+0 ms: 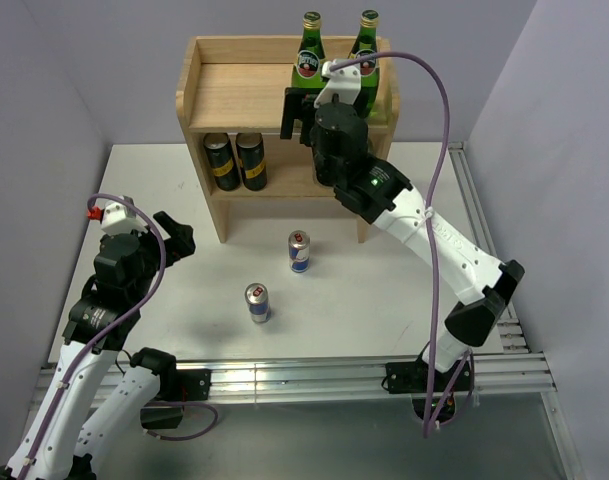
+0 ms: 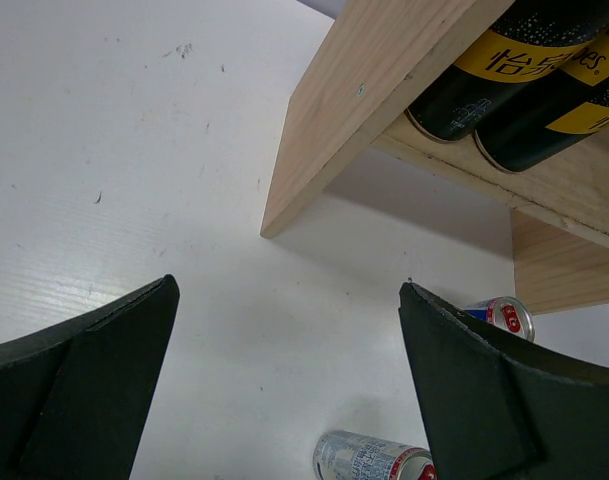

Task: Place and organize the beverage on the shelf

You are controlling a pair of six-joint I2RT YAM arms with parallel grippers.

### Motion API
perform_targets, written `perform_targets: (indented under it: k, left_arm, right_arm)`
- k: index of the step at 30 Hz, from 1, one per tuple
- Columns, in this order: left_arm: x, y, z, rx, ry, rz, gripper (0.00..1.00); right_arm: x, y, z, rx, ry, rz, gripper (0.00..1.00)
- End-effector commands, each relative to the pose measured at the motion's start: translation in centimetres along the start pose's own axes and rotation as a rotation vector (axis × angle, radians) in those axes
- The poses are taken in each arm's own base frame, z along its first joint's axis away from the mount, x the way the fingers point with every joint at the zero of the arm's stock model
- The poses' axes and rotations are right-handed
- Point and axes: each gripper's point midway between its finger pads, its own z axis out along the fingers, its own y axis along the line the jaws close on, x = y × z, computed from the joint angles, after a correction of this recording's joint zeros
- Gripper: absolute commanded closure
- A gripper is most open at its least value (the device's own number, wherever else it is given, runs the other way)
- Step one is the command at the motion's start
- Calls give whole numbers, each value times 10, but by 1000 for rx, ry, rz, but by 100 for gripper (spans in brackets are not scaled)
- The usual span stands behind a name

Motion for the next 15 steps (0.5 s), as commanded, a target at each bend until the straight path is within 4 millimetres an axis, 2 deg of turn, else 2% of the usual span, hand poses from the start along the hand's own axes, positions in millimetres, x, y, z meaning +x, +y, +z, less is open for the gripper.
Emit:
perform_targets:
  k: [1,6,7,8,9,10,12,13,14,15]
  left_arm:
    - [-7,-3,-1,14,-22,4,1]
    - [-7,-2,-1,11,-22,3,1]
    - [-7,-2,-1,11,-22,3,1]
    - [-8,-3,-1,12,-24,3,1]
    - [-7,-2,-1,11,-23,3,1]
    - [-7,-2,-1,11,-23,5,1]
    - [-8,-3,-1,12,-24,2,1]
    - [-8,-3,-1,13,-23,4,1]
    - [-7,-3,-1,14,-19,3,1]
    - [-6,-4,0,17,-17,5,1]
  right_arm:
    - [-31,-7,-31,-1,-82,71,0]
    - [-17,-2,-57,-8,-70,66,0]
    - [-11,-4,-66,-10,-62,65,0]
    - [-5,3,-78,-29,-51,78,0]
    - [17,4,-83,-30,-19,55,0]
    - [18,3,-96,-46,-18,79,0]
    - [45,17,-121,-89,24,120,0]
    - [78,16,-132,-108,70,140,0]
    - [98,20,-140,-140,102,145,0]
    - [151,26,-155,-209,185,93,0]
